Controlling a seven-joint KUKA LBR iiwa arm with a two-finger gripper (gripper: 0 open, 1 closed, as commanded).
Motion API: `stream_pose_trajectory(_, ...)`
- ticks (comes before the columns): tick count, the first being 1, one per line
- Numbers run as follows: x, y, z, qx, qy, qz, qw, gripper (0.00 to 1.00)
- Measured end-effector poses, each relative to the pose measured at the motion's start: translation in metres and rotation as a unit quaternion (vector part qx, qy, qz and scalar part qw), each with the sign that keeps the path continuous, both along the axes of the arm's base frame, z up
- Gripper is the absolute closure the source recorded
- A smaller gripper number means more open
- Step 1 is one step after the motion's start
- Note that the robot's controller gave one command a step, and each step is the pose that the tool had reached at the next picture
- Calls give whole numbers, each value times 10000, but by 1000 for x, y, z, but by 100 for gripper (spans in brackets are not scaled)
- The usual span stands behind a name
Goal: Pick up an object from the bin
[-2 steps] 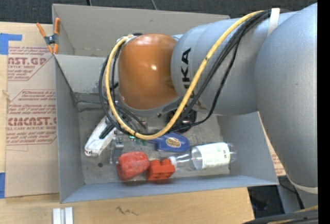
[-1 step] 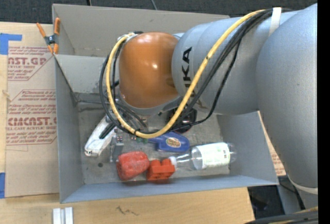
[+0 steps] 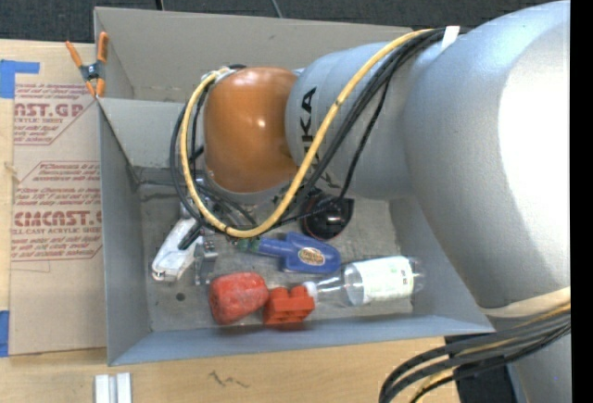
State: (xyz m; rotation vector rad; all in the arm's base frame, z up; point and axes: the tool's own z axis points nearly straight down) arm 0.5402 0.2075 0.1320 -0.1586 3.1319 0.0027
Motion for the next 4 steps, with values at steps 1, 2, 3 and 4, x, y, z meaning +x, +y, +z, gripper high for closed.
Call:
stream_pose_trajectory(1,47,-2,-61,-5,-1,834,9965,0)
stream_pose_trajectory(2,39,-2,-2,-1,-6,811,9967,0)
stream_pose_trajectory(3,47,-1,-63,-1,24,835,9965,0)
stream_pose_trajectory(4,44,-4,-59,3,-42,2619,9651,100)
